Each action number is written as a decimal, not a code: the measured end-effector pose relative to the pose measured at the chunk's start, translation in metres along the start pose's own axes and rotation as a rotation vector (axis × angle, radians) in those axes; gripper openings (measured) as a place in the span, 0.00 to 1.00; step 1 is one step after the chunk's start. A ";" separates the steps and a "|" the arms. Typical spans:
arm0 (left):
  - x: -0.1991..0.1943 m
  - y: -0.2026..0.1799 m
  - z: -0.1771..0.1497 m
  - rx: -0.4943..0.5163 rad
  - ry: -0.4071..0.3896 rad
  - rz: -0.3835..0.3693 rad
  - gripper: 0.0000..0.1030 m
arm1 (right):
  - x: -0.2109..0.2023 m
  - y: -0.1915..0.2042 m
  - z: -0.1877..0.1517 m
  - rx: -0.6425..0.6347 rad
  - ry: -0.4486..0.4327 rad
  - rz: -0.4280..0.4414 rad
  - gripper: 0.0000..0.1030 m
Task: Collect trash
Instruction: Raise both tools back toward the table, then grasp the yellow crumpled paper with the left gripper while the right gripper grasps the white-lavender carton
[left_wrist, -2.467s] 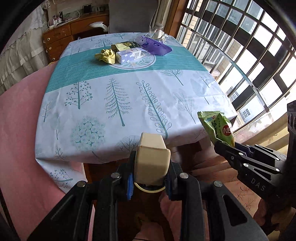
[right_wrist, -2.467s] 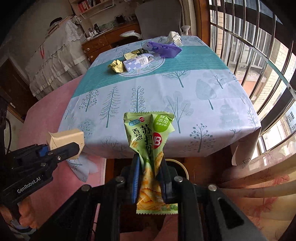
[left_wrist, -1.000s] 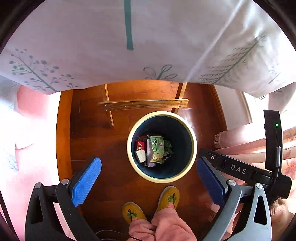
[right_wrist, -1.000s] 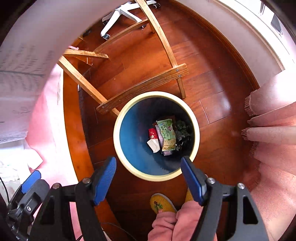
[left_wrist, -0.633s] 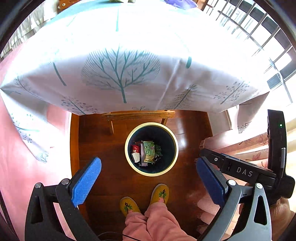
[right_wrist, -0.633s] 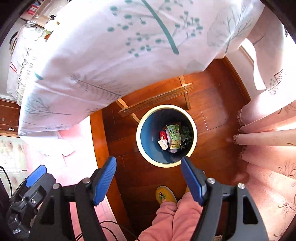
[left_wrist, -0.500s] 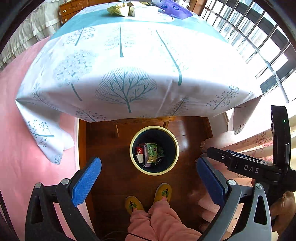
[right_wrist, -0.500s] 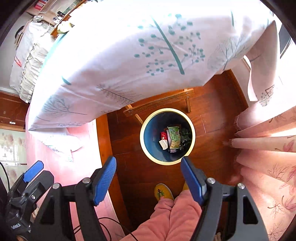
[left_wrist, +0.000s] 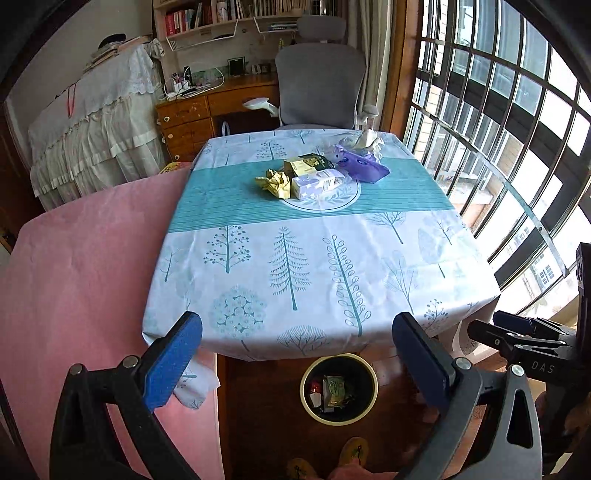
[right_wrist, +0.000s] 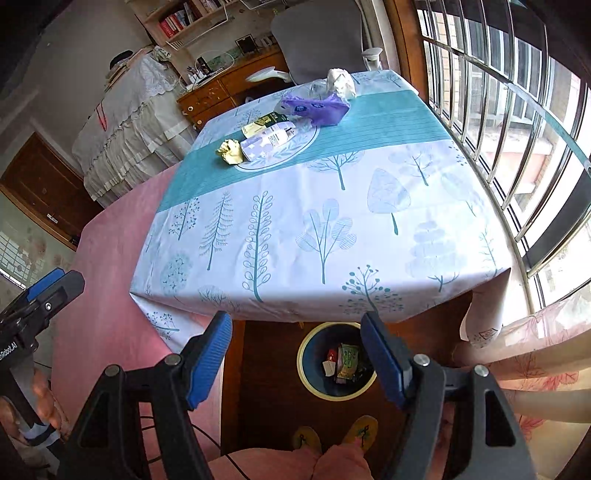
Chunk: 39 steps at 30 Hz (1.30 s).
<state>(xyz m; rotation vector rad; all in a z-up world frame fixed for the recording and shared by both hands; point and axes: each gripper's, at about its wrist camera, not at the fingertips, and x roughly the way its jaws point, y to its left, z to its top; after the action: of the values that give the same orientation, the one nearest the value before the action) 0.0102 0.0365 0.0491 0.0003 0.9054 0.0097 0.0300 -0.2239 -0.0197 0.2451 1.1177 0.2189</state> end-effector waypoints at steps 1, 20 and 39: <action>-0.005 0.000 0.006 -0.004 -0.020 0.000 0.99 | -0.003 0.003 0.006 -0.007 -0.011 0.011 0.71; 0.101 0.037 0.120 0.076 -0.046 -0.081 0.99 | 0.064 0.040 0.127 0.054 -0.070 0.008 0.71; 0.371 0.118 0.214 -0.062 0.385 -0.254 0.89 | 0.257 0.061 0.252 0.481 0.012 -0.145 0.71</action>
<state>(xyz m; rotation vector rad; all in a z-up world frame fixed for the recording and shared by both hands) 0.4067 0.1583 -0.1096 -0.1797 1.2848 -0.2047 0.3630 -0.1114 -0.1164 0.5875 1.1839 -0.1822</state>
